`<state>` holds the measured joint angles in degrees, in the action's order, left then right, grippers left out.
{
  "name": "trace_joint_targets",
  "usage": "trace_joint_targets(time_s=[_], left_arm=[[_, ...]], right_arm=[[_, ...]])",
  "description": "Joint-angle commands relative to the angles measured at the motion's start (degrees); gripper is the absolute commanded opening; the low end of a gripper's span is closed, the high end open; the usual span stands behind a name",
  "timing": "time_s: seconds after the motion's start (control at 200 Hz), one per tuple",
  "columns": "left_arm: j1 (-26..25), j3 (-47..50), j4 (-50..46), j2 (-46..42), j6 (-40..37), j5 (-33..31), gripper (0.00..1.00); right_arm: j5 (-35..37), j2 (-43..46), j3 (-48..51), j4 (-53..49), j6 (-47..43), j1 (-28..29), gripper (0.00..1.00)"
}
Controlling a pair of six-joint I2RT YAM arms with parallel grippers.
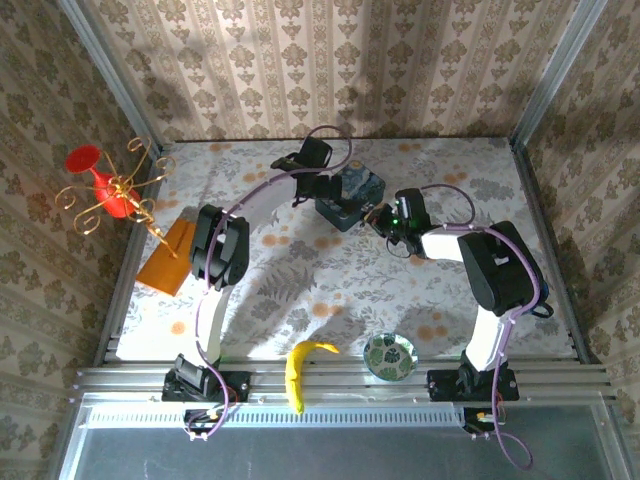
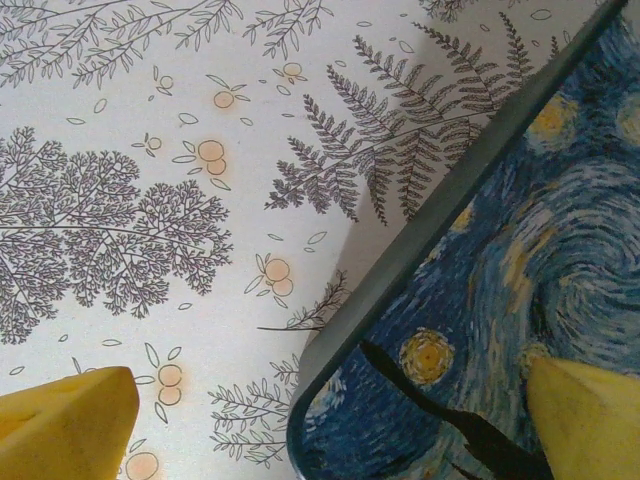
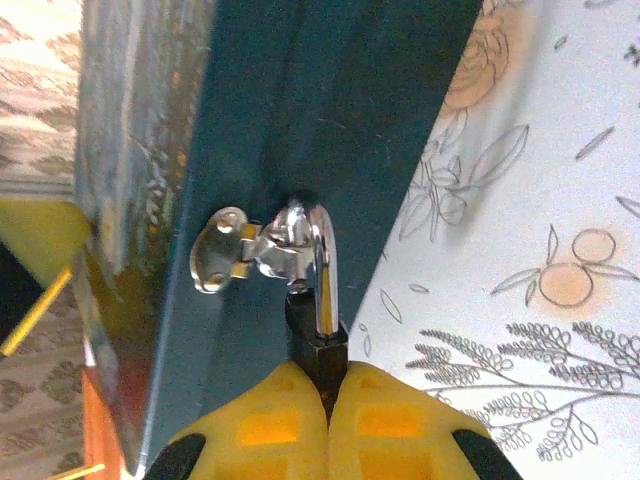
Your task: Unlock the padlock with the key
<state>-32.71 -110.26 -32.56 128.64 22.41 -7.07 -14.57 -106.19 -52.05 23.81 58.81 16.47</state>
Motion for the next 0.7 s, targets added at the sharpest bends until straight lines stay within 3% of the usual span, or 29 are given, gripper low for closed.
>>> trace_joint_targets(time_s=[0.0,0.195,0.355,0.525,0.695], left_arm=[[0.28,2.46,-4.69,1.57,-1.07,-2.17,1.00],[0.19,2.85,-4.51,1.35,-1.09,-2.36,1.00],[-0.38,4.74,0.17,-0.88,-4.19,-1.90,1.00],[-1.88,5.30,7.76,-5.24,-8.04,-3.32,1.00],[-3.74,-9.56,6.55,1.32,-13.36,-6.65,1.00]], right_arm=[[3.39,-1.09,-1.36,4.10,5.65,-1.17,0.00],[7.66,-0.64,-3.14,-0.89,2.64,-1.60,0.00],[-0.36,-1.99,-4.08,3.71,0.83,-3.23,0.00],[-2.76,-1.17,-2.46,3.86,1.48,-3.85,0.00],[-3.57,-0.01,0.83,5.09,1.88,-2.85,0.00]])
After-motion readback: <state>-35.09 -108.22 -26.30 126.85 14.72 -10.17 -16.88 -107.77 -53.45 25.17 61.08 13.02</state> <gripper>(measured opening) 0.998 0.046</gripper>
